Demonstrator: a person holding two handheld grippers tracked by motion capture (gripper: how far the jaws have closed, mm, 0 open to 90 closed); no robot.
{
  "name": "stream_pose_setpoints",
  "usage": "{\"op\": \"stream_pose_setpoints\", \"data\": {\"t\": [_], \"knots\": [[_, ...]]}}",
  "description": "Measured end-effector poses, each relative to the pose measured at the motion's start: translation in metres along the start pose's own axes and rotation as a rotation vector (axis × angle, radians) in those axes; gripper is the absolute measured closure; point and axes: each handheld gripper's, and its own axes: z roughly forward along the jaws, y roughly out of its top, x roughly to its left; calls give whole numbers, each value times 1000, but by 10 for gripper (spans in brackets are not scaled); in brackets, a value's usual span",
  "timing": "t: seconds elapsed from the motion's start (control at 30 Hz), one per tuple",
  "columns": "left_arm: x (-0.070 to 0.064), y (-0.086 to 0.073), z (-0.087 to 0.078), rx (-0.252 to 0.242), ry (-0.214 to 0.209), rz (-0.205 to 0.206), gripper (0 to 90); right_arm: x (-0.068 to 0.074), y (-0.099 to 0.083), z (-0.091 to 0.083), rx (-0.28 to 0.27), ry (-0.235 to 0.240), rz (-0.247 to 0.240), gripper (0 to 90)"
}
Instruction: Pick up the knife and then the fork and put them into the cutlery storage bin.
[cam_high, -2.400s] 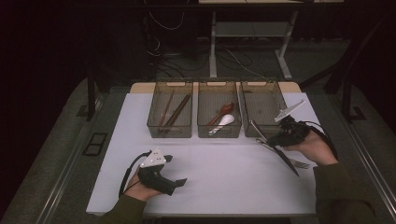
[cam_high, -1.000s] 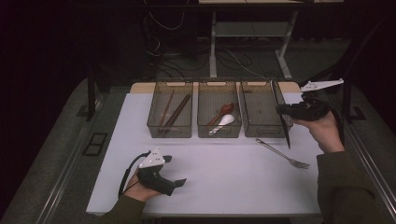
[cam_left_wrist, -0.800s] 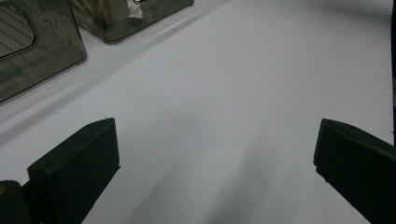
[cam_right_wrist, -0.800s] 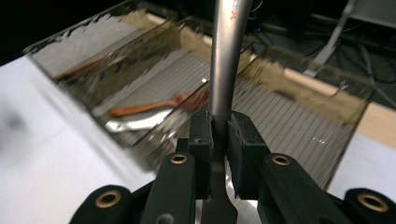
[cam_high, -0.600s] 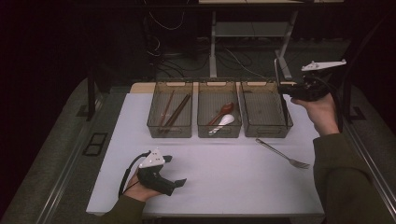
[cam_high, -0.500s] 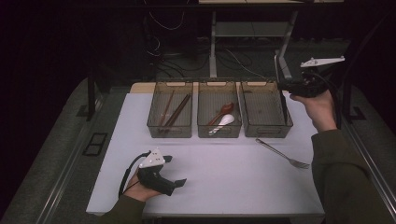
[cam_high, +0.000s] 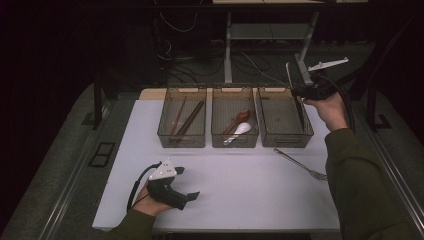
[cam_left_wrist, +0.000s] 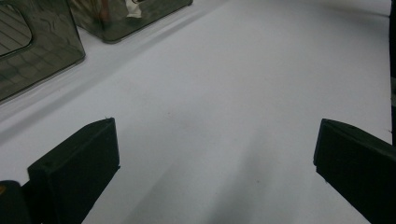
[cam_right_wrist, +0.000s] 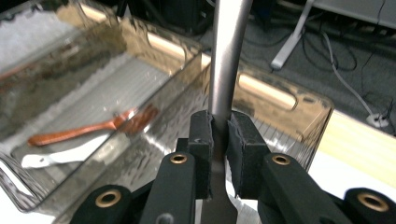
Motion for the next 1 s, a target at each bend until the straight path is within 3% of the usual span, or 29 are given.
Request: {"op": "stream_pose_setpoints", "data": {"t": [0.4,1.0], "knots": [[0,0,0,2,-1,-1,0,-3,-17,24,121,0,-3,800],[-1,0,1,3,-8,-3,0,3,-23,52,249,28,-31,799]]}}
